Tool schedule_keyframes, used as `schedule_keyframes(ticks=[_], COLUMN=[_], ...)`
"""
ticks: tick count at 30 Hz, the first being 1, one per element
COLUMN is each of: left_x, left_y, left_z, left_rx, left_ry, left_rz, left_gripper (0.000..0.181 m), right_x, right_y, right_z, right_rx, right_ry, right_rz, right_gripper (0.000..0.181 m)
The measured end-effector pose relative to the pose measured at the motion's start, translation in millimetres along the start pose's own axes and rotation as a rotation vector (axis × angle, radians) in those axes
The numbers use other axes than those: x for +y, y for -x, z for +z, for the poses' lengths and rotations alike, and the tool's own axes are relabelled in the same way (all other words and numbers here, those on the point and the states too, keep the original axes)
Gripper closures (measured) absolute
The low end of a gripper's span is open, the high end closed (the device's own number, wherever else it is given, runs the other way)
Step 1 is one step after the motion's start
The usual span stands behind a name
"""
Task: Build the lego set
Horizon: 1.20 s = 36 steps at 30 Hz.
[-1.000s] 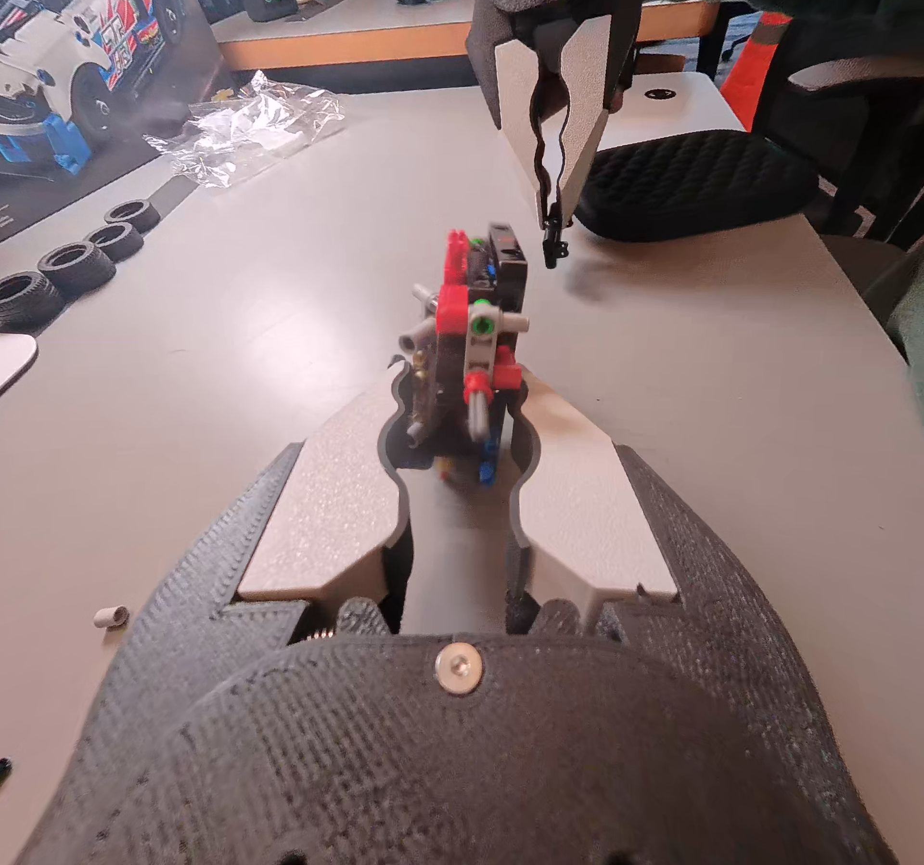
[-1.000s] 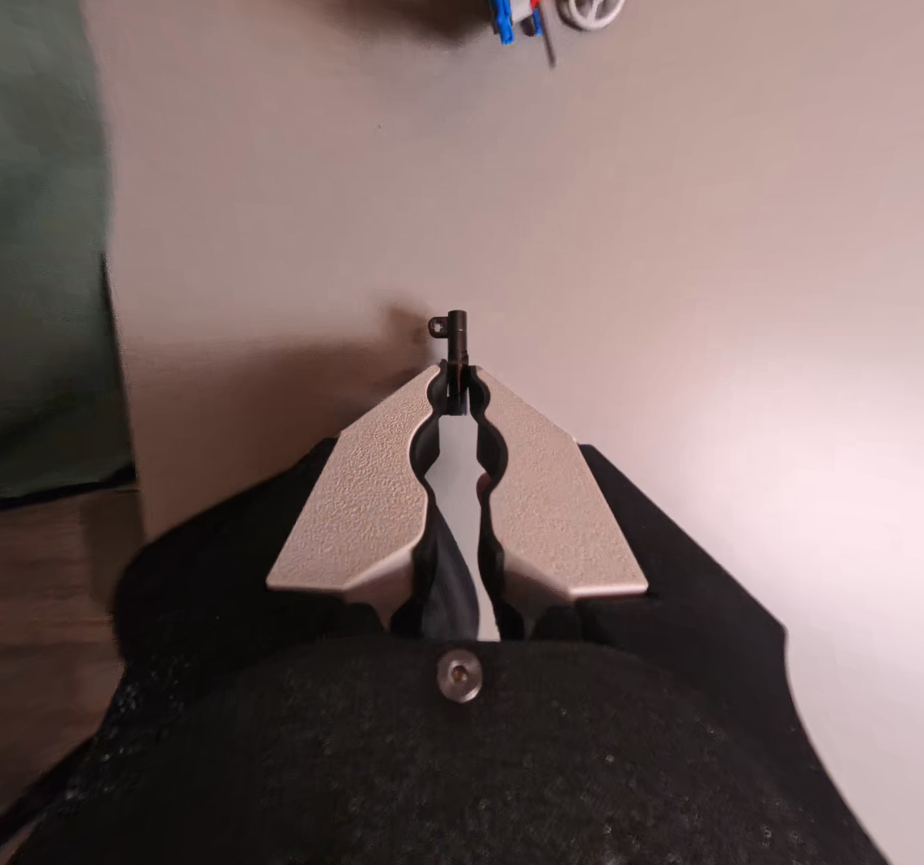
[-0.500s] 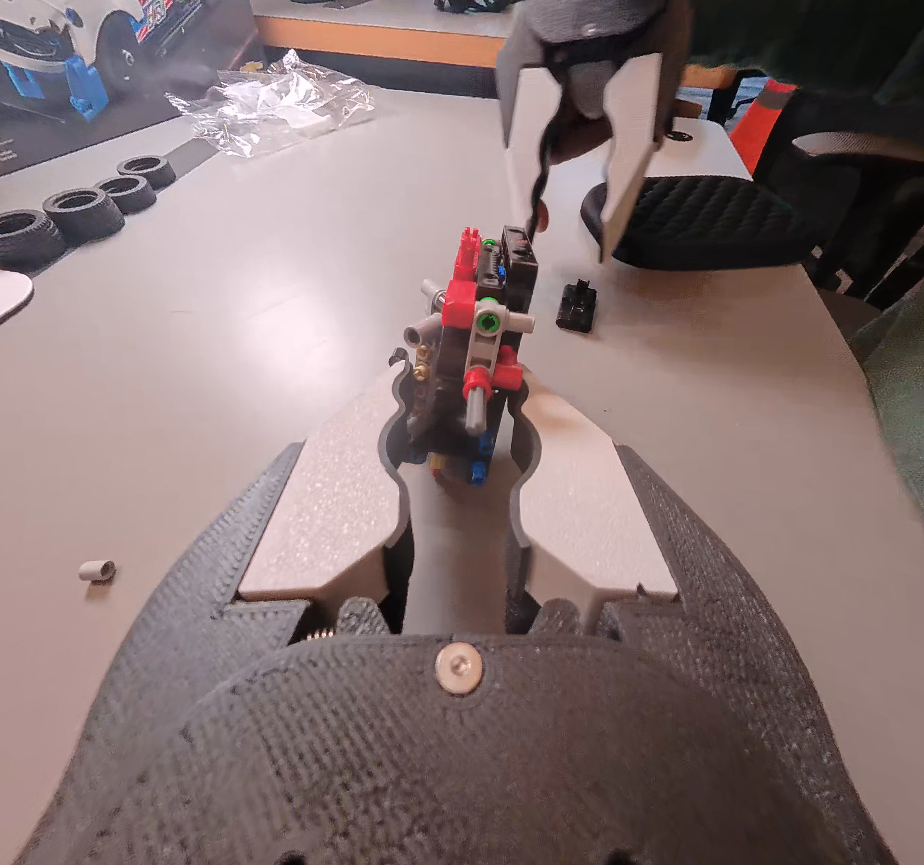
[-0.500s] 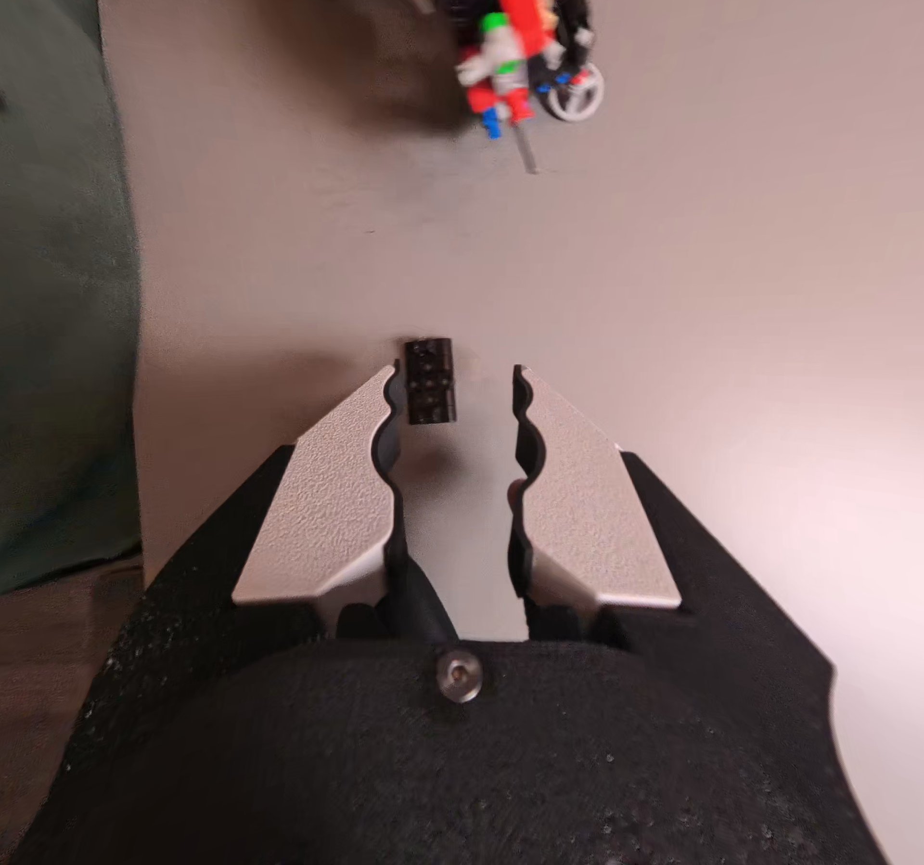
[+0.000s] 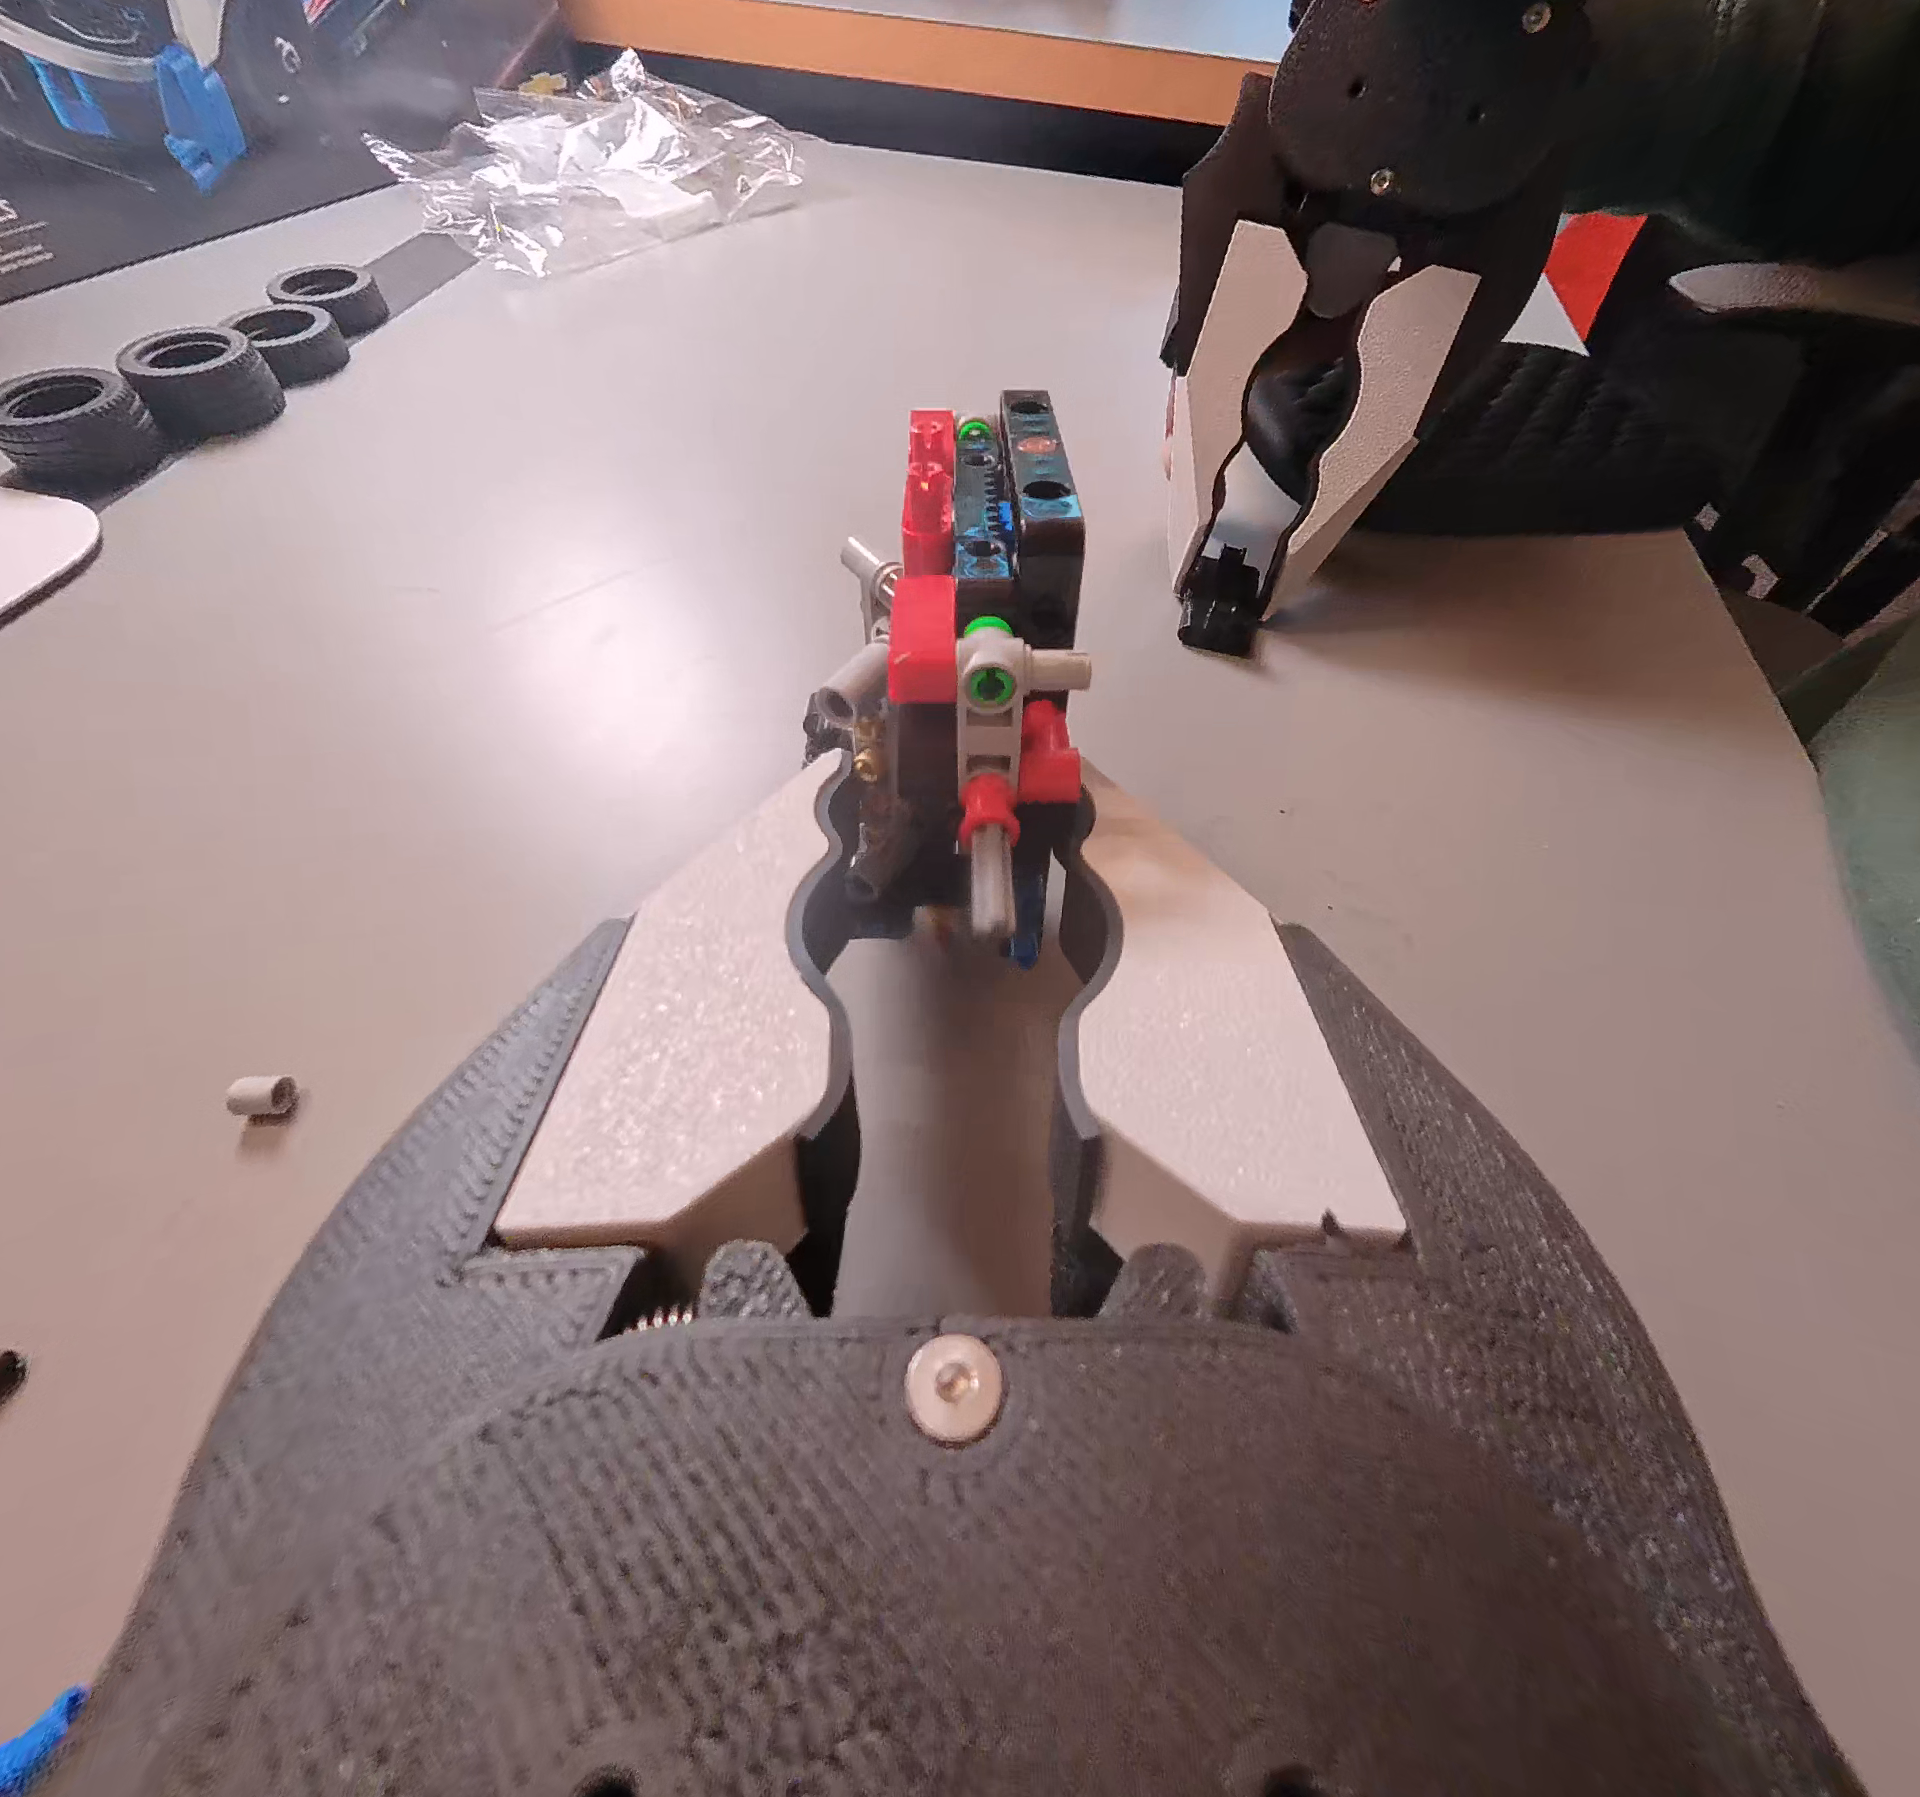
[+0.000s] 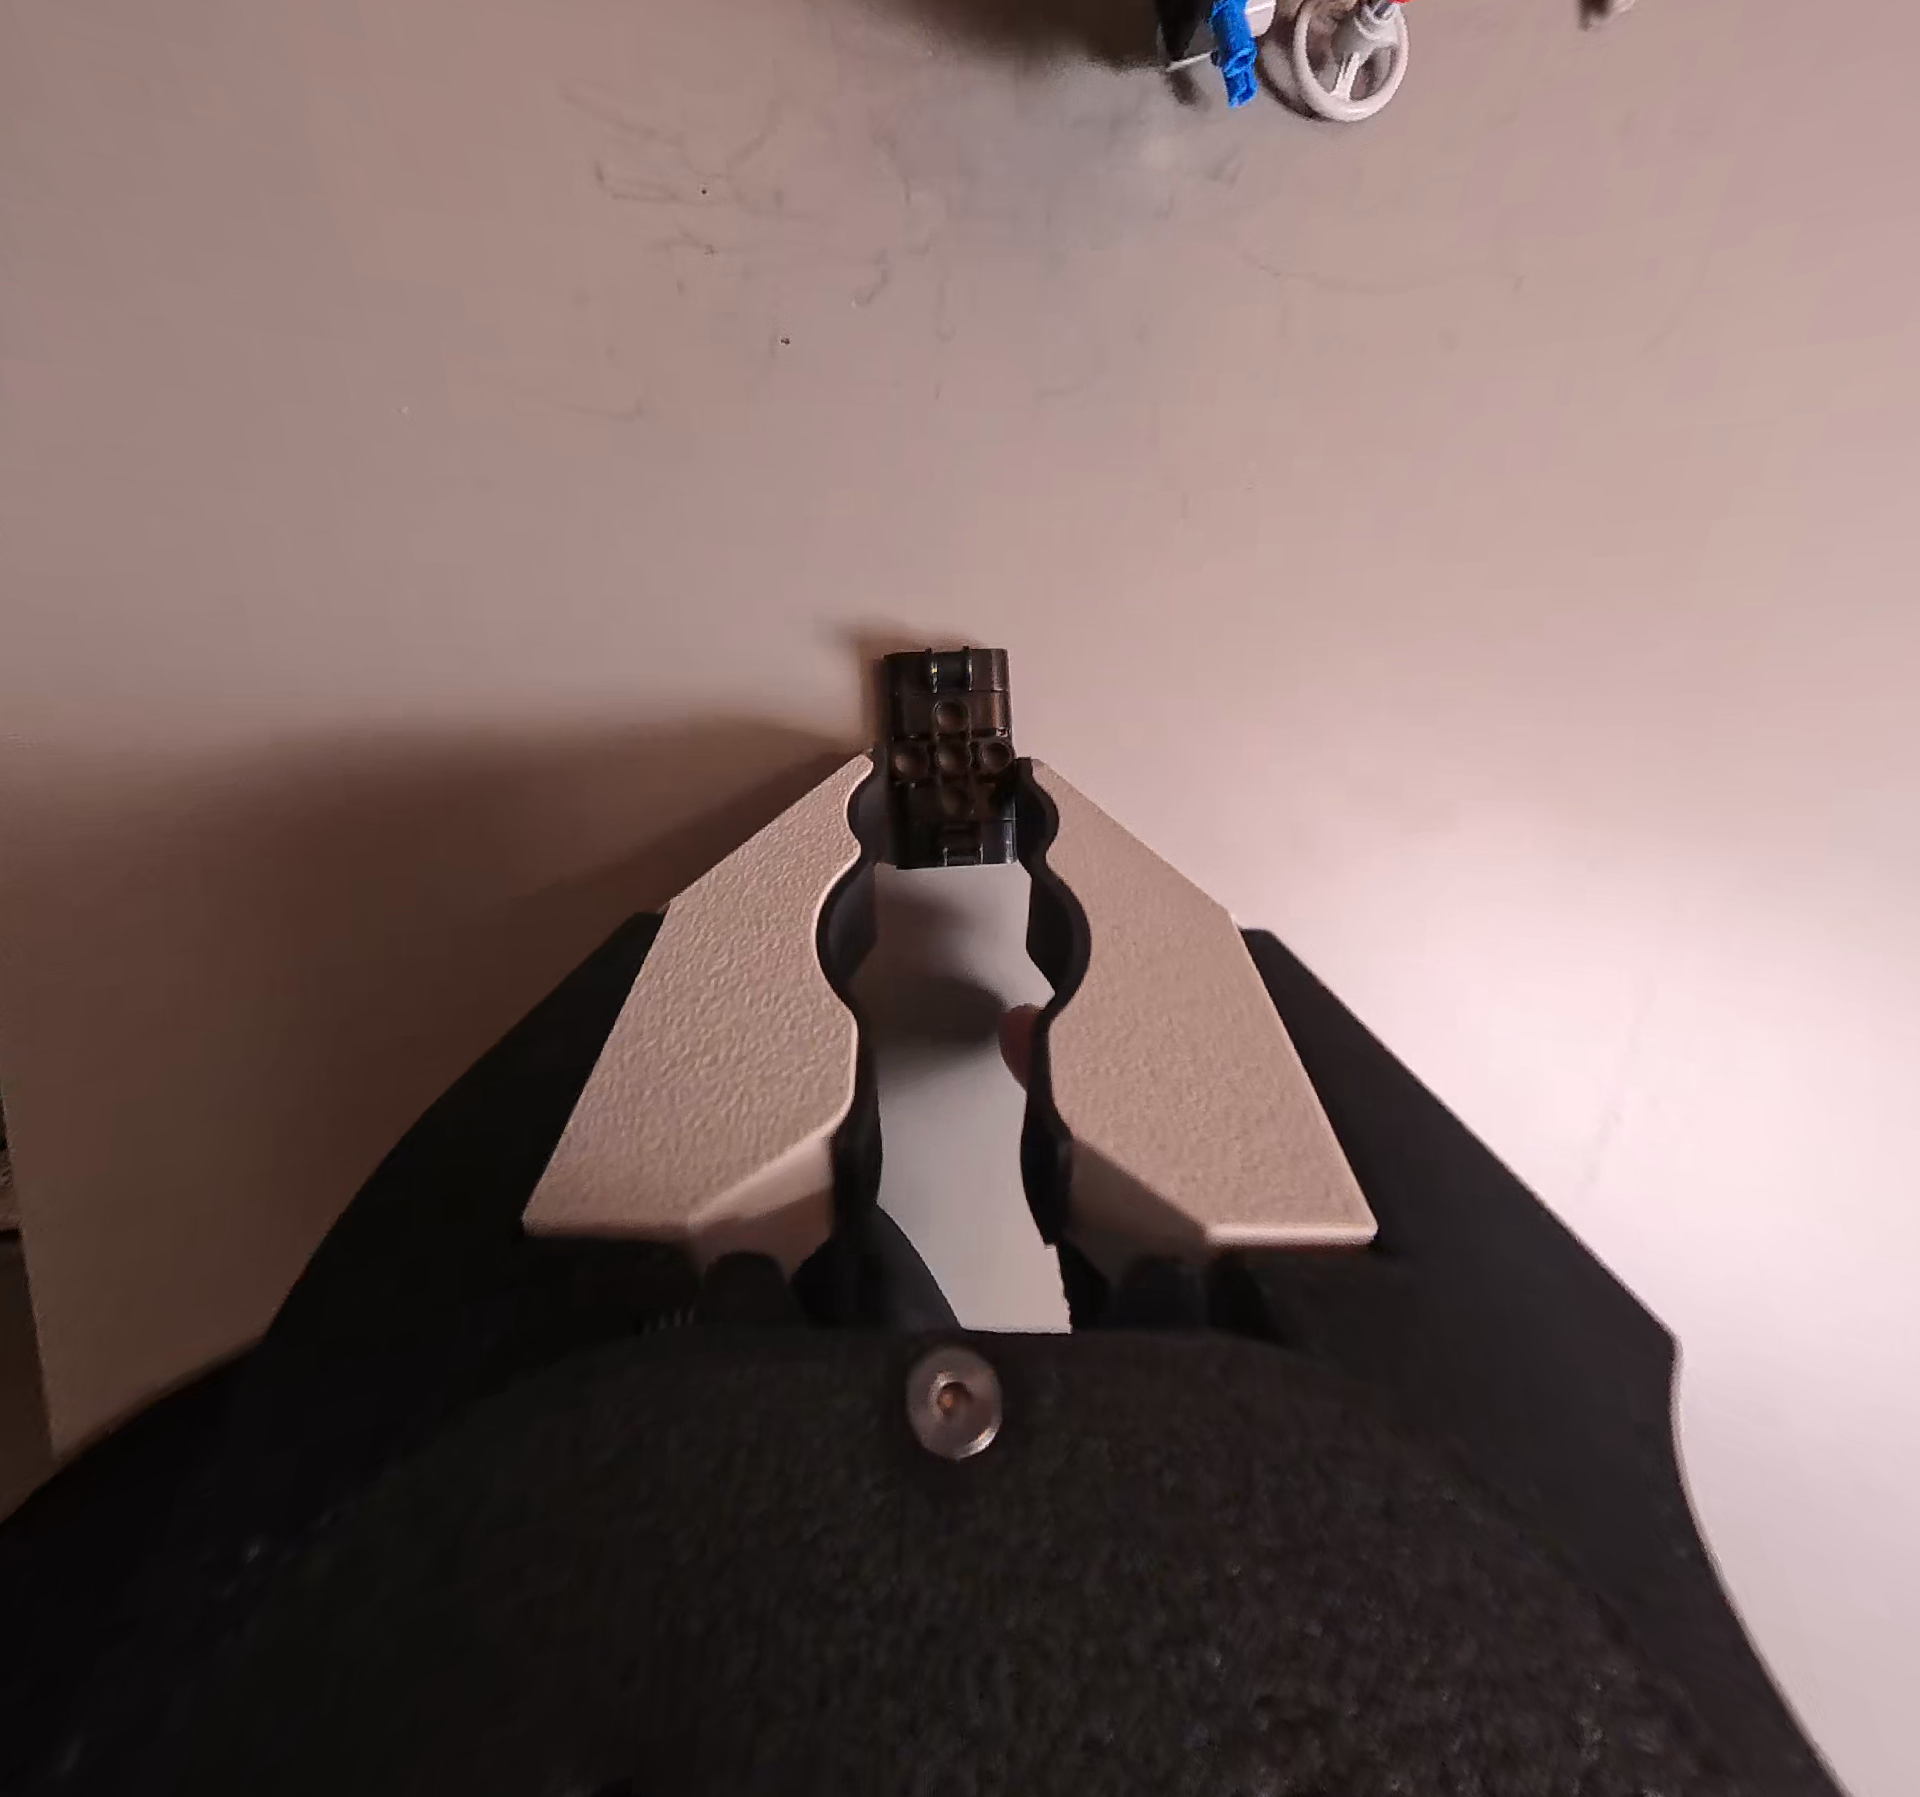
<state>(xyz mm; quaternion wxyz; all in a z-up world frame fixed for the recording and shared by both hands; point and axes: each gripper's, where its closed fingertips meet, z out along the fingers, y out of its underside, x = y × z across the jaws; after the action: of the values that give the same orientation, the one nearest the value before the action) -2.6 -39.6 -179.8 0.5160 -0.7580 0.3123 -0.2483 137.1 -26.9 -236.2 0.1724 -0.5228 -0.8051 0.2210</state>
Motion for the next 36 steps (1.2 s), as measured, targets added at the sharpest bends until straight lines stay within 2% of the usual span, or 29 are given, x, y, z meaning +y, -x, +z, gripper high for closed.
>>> schedule_keyframes(ticks=[6,8,11,14,17,21,28,32,36], left_x=[-8.7,-10.2,-10.2,-9.5,-9.3,-9.9,-7.5,-7.3,-6.8], left_y=[-2.2,-3.3,-3.5,-5.6,-10.4,-17.2,-17.9,-15.3,-12.7], left_z=[-0.6,1.7,3.6,1.1,0.0,2.5,-4.3,-6.5,-9.0], left_rx=[-0.005,-0.014,-0.023,0.004,0.044,0.097,0.131,0.147,0.156], left_ry=[-0.041,-0.037,-0.010,-0.032,-0.052,-0.066,-0.072,-0.077,-0.081], left_rz=[-0.007,0.001,0.041,0.031,0.028,0.029,0.020,-0.003,-0.018], left_gripper=[0.137,0.146,0.147,0.147,0.147,0.147,0.147,0.147,0.147], right_x=[-4.4,-7.5,-17.2,-44.2,-85.3,-133.5,-152.4,-150.3,-150.8], right_y=[-1.1,-1.2,-4.1,-14.2,-26.6,-40.6,-37.9,-37.4,-40.4], right_z=[2.9,5.0,7.2,-7.3,-41.0,-67.3,-39.3,-26.2,-25.1], right_rx=[-0.014,-0.012,-0.005,0.015,0.040,0.050,-0.110,-0.128,-0.145], right_ry=[0.011,0.018,-0.003,-0.128,-0.286,-0.321,-0.238,-0.218,-0.223], right_rz=[0.003,-0.005,-0.022,-0.042,-0.077,-0.171,-0.204,-0.200,-0.175], right_gripper=[0.159,0.159,0.159,0.159,0.160,0.159,0.159,0.159,0.159])
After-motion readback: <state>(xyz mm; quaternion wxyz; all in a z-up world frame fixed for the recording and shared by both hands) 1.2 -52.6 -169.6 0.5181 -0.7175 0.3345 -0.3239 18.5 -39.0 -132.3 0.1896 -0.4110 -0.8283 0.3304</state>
